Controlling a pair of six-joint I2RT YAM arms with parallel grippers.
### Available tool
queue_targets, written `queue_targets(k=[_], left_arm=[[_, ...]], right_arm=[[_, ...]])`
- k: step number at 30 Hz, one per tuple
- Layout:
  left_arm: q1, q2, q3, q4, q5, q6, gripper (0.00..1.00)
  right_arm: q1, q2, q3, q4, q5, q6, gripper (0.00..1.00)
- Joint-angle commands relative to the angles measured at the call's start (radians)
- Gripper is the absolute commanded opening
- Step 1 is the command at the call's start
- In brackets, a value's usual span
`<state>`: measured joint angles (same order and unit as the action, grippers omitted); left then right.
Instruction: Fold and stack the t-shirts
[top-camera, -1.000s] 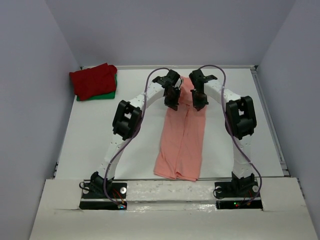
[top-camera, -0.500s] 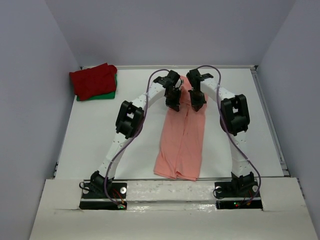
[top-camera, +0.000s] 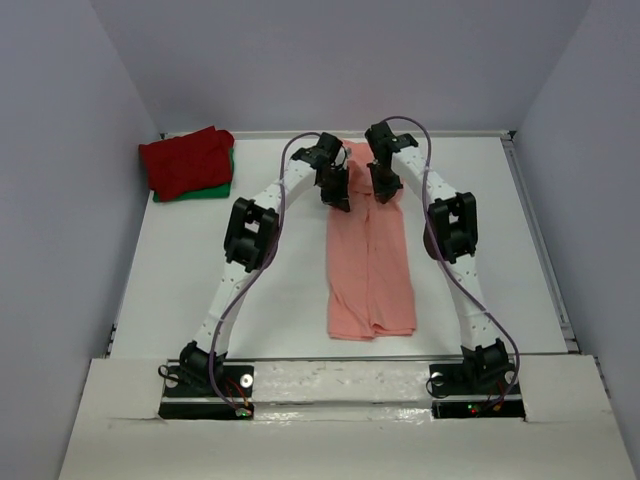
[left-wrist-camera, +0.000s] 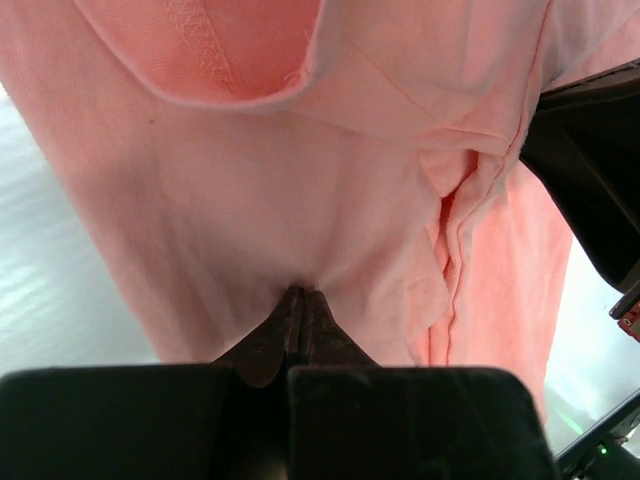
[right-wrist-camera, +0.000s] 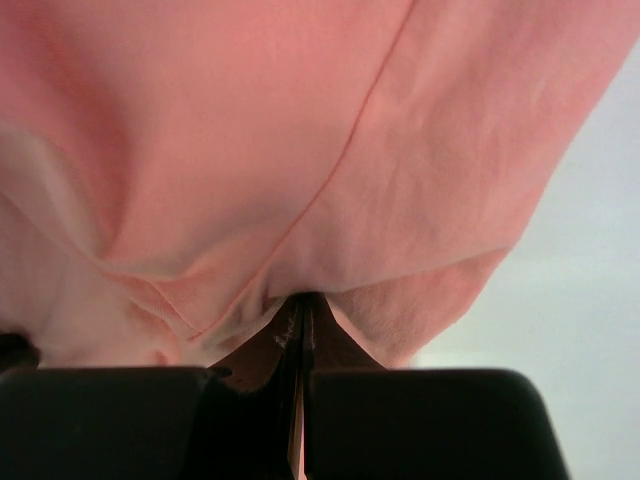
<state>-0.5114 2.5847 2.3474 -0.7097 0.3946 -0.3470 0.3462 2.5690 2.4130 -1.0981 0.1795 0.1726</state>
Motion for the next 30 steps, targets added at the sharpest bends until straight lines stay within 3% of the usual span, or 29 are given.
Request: queue_targets(k=[1,10,15,19,25,30], left_arm=[[0.033,0.055,0.042,0.028,0.027,-0.010,0.00],[0.076,0.112,0.104,0.098,0.115,-0.070,0.00],[0.074,0.060,0.047,0.107,0.072,-0.037,0.00],[0.071,0.000,-0.013,0.136,0.050,-0.029,0.06],[0.047,-0.077,-0.042,0.138,-0.035,-0.012,0.32],[0.010,-0.207,-0.112,0.193,-0.141,0.019,0.64]], right_arm=[[-0.010,0.085,0.054,0.024,-0.015,-0.035,0.00],[-0.030,0.089,0.048,0.037,-0.031,-0.068,0.00],[-0.030,0.019,-0.073,0.113,-0.049,-0.065,0.00],[-0.030,0.003,-0.086,0.130,-0.057,-0.074,0.00],[-0.030,-0.029,-0.069,0.147,-0.037,-0.100,0.14],[-0.030,-0.096,-0.112,0.196,-0.052,-0.137,0.34]])
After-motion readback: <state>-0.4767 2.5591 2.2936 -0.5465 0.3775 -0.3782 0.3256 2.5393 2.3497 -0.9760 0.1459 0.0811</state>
